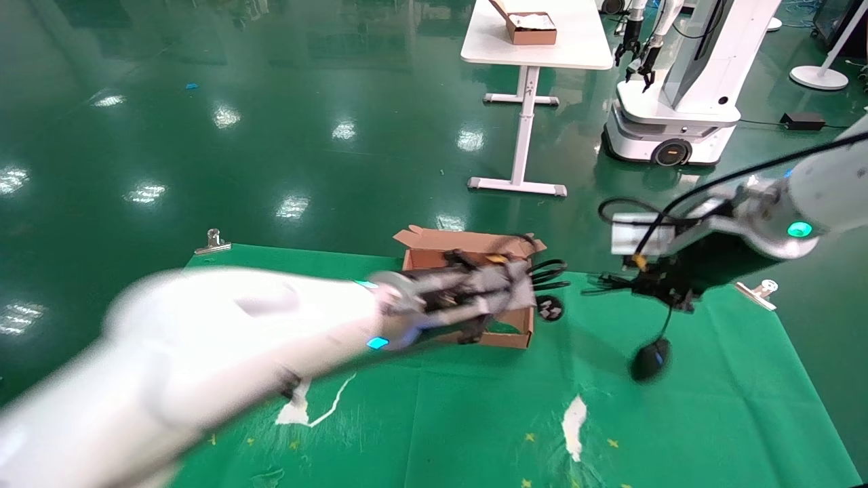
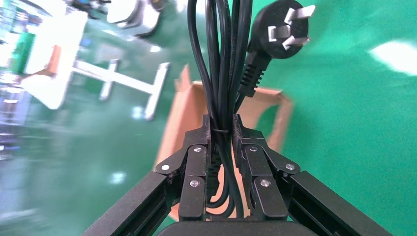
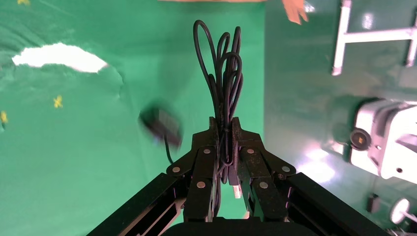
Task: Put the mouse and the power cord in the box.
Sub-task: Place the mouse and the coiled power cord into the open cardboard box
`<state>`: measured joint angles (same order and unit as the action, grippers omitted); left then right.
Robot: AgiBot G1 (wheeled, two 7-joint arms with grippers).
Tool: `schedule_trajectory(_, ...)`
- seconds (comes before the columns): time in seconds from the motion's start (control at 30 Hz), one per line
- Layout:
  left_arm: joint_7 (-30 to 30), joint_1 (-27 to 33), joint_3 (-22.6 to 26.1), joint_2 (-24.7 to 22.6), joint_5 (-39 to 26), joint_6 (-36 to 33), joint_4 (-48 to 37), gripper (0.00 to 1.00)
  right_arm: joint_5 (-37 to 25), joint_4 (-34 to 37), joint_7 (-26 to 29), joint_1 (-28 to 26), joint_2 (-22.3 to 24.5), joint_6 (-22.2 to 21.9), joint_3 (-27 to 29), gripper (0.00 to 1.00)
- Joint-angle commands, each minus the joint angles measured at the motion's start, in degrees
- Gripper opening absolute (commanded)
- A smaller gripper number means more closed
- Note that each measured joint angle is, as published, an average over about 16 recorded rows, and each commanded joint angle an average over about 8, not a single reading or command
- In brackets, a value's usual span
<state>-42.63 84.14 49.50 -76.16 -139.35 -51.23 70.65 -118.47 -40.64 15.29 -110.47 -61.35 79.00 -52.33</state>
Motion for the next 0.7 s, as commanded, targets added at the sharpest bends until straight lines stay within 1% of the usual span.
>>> schedule_trajectory(0.03, -0.1, -1.4, 2.3, -2.2, -5.2, 4.7, -1.1, 0.00, -0.5, -3.3, 1.9, -0.6, 1.1, 1.1, -0.1, 0.00)
schedule_trajectory(0.13, -4.0, -1.0, 7.9, -2.7, -9.8, 11.0, -4.9, 0.00, -1.1, -8.8, 5.3, -0.3, 2.8, 2.8, -0.1, 0.00)
schedule_trajectory(0.17, -5.6, -0.6, 9.6, -2.8, -10.8, 12.6, -6.2, 0.04, -1.3, -10.6, 6.5, -0.2, 3.4, 3.3, 0.0, 0.00)
schedule_trajectory(0.27, -10.7, 0.9, 14.6, -2.9, -12.1, 15.8, -9.2, 0.41, -1.6, -15.1, 9.3, 0.4, 4.8, 4.3, 0.0, 0.00)
schedule_trajectory(0.4, -16.8, 3.2, 20.0, -3.0, -12.1, 17.6, -11.1, 0.91, -1.9, -19.2, 11.7, 1.0, 5.9, 4.9, 0.2, 0.00)
schedule_trajectory(0.43, -18.0, 3.7, 21.2, -2.9, -12.2, 17.9, -11.3, 1.00, -2.0, -19.9, 12.1, 1.1, 6.0, 5.0, 0.2, 0.00)
schedule_trajectory(0.7, -26.2, 6.6, 28.4, -2.9, -13.3, 19.1, -11.8, 1.00, -2.6, -22.2, 13.2, 0.6, 5.8, 4.3, 0.5, 0.00)
